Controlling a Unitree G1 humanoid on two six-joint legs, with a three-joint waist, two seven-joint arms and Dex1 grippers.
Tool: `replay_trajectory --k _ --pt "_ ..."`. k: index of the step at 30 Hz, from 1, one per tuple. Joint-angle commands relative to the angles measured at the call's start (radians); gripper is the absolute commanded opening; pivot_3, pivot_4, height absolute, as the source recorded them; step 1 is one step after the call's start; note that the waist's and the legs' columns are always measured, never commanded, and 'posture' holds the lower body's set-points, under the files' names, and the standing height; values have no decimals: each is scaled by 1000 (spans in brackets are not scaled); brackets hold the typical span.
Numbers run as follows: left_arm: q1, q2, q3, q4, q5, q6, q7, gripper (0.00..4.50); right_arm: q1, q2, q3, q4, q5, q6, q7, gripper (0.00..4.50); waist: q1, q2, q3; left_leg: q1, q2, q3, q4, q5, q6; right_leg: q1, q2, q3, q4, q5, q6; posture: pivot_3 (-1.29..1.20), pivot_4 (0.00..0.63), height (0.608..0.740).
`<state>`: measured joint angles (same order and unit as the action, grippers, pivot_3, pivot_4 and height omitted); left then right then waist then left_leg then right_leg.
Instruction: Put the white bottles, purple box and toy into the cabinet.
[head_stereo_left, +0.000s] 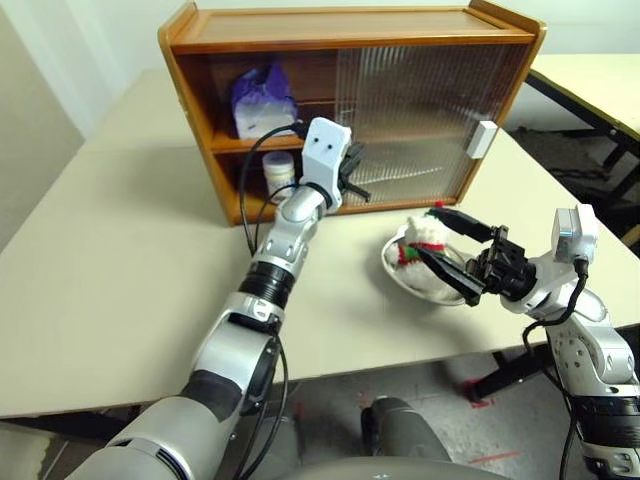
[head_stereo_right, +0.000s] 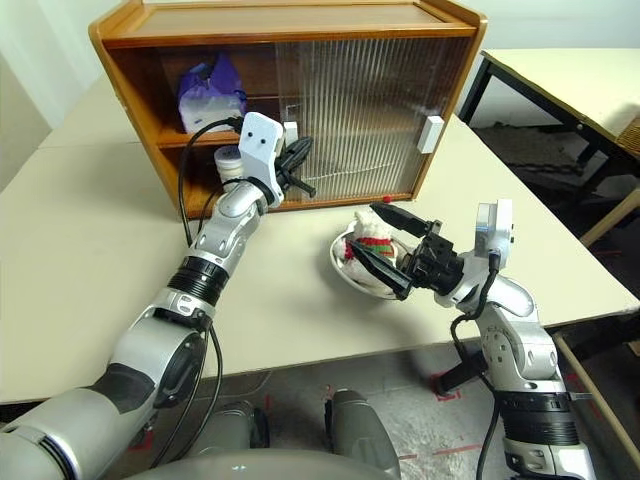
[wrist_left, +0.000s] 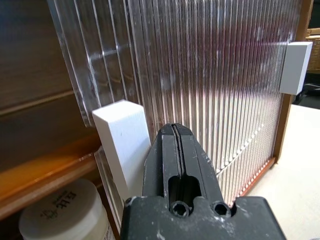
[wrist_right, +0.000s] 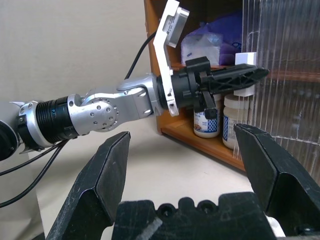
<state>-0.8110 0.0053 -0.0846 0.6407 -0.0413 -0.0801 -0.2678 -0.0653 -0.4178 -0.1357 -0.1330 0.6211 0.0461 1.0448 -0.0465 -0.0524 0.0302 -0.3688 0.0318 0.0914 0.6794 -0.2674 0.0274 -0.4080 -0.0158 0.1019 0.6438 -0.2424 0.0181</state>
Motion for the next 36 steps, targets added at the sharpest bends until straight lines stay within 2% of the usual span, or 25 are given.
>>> replay_trajectory --k 1,9,14,36 --pt "32 46 55 -35 3 4 51 39 -3 3 8 -12 -4 -9 1 4500 -3 0 0 0 0 0 0 0 0 0 0 0 0 0 0 55 0 740" --pt "93 101 85 -130 -7 51 72 39 -12 5 12 1 -5 -11 6 4500 -15 0 0 4 0 0 0 0 0 0 1 3 3 0 0 76 0 740" --pt "128 135 107 -190 -8 84 80 39 -17 7 13 7 -6 -11 10 4500 -14 -1 1 12 0 0 -1 0 0 1 1 6 6 0 0 84 0 740" --pt "282 311 244 -352 -26 176 115 39 -50 9 18 53 -12 -10 44 4500 14 -3 5 16 1 -1 -6 0 0 1 -1 5 3 -3 -6 124 0 740"
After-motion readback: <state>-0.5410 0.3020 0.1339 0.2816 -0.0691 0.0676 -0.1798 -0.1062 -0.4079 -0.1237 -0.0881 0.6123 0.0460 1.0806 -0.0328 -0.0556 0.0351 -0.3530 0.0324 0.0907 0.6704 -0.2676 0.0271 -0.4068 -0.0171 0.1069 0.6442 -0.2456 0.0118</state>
